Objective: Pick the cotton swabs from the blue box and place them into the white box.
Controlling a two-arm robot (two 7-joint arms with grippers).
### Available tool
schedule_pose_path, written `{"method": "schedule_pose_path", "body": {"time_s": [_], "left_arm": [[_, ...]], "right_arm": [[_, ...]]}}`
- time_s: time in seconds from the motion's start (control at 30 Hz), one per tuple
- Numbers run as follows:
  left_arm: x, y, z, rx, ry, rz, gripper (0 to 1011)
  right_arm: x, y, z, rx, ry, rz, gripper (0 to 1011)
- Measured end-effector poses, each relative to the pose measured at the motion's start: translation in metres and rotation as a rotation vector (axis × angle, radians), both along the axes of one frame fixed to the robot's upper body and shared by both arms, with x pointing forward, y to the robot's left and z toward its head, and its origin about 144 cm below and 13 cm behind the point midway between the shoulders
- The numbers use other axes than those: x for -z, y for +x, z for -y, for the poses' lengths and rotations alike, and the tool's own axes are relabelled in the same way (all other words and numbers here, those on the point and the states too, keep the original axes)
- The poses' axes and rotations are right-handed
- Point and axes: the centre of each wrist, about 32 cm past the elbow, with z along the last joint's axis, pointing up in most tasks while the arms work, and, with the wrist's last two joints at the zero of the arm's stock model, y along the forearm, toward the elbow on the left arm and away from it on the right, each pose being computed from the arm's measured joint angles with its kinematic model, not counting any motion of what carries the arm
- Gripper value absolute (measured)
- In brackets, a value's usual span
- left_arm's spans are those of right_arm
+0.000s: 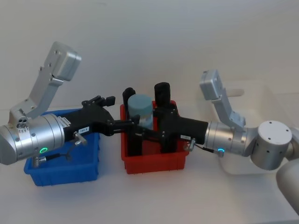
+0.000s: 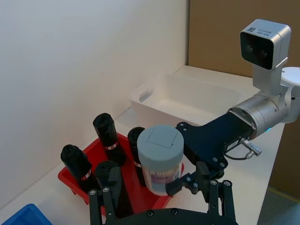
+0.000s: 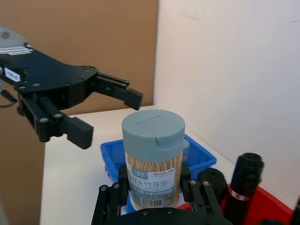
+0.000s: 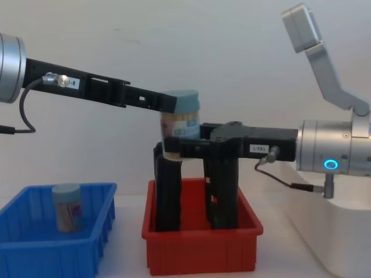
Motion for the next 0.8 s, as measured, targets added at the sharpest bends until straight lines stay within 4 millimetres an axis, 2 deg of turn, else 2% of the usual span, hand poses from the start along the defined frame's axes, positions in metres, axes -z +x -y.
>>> {"method": "schedule_pose_path", "body": {"time_s": [0.8], "left_arm": [[0.0,0.0,0.0,0.0,0.0,0.0,1004]], "right_arm": [[0.007,-0.039,0.023,0.357,0.101,0.101,622]]}}
